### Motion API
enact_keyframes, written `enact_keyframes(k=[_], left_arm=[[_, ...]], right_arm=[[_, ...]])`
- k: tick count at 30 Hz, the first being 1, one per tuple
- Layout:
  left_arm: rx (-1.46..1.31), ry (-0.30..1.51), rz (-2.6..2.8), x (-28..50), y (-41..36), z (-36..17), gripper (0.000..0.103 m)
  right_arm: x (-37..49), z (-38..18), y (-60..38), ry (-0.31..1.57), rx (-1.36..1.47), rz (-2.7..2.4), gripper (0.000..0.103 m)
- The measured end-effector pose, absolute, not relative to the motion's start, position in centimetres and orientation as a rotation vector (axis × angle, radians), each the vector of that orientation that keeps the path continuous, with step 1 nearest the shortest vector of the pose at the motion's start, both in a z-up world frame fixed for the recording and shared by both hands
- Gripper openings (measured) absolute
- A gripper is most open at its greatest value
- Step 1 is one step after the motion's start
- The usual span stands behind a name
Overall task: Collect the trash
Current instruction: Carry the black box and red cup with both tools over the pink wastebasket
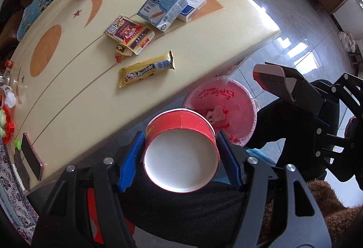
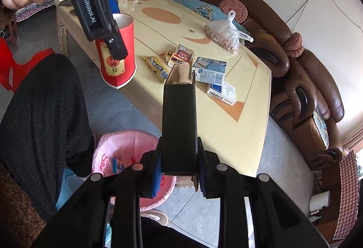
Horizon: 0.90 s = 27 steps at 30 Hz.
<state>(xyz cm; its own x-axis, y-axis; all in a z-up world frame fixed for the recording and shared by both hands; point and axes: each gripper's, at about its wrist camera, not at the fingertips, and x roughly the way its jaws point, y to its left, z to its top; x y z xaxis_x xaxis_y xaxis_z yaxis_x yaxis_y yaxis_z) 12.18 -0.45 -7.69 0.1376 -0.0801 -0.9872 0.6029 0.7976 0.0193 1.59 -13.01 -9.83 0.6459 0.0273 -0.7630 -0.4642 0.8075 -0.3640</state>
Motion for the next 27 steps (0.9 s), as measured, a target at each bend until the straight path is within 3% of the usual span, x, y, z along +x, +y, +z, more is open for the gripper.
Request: enact_keyframes(k=[27], left_arm=[[0.355, 1.539, -0.673, 10.7, -3.2, -26.0, 0.064]], right_arm=[[4.1, -22.7, -15.9, 1.084, -0.331, 0.289, 0.026]])
